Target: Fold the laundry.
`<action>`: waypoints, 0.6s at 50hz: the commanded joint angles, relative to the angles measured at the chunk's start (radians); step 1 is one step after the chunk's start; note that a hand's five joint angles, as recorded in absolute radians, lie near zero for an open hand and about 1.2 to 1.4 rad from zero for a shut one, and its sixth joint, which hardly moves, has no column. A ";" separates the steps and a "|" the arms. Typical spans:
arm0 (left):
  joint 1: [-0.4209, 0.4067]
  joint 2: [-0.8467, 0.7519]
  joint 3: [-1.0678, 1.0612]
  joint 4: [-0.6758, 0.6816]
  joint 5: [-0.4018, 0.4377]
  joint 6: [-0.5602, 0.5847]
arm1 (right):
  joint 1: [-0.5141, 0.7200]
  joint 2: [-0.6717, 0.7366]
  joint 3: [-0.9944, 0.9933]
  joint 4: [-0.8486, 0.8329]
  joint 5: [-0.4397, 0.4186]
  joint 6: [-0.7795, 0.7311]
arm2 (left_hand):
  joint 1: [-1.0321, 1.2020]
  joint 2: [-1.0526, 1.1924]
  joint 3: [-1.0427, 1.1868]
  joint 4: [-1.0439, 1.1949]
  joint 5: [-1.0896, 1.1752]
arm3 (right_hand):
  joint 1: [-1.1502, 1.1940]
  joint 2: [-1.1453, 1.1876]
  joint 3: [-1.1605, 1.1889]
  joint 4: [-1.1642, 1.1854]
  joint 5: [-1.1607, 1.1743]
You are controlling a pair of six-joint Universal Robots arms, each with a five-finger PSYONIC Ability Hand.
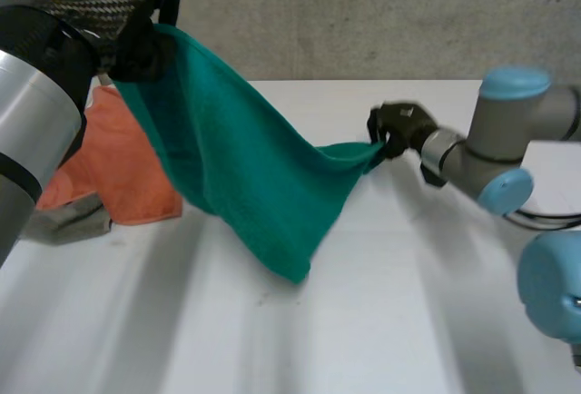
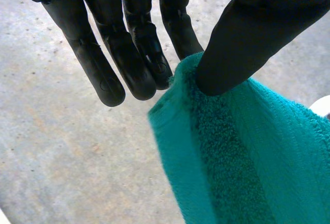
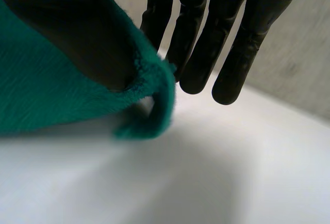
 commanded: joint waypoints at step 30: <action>0.243 -0.375 0.001 0.062 0.130 -0.001 | -0.187 -0.684 0.396 0.454 0.034 -0.655 | 0.248 0.198 0.203 0.195 0.242 | 0.406 0.229 0.214 0.210 0.234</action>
